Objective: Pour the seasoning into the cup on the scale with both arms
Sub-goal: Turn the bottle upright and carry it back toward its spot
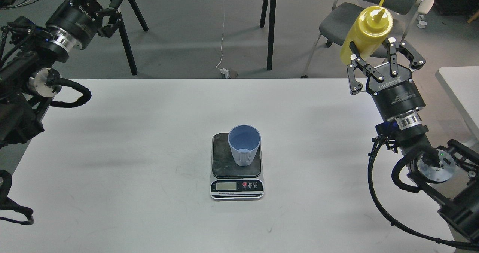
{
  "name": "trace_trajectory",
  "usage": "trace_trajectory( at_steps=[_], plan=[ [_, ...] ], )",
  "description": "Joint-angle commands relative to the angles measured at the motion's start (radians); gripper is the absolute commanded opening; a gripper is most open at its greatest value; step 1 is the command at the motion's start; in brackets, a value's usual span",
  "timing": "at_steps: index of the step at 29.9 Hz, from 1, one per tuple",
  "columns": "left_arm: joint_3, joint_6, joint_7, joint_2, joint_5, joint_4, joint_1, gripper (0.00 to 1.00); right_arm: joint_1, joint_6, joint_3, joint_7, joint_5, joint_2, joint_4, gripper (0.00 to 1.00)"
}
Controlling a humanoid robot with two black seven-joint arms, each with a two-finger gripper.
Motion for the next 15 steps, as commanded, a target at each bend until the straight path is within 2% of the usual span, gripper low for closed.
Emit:
trace_trajectory(
  at_steps=[1, 6, 15],
  plan=[
    [0.000, 0.000, 0.000, -0.004, 0.003, 0.000, 0.000, 0.94, -0.143, 0.000, 0.075, 0.010, -0.009, 0.058, 0.031, 0.57],
    [0.000, 0.000, 0.000, -0.001, 0.014, 0.000, -0.002, 0.94, -0.264, 0.000, 0.118, 0.010, -0.020, 0.101, -0.004, 0.58],
    [0.003, 0.000, 0.000, -0.001, 0.017, 0.000, 0.000, 0.94, -0.255, 0.000, 0.155, 0.015, -0.020, 0.171, -0.197, 0.58]
  ],
)
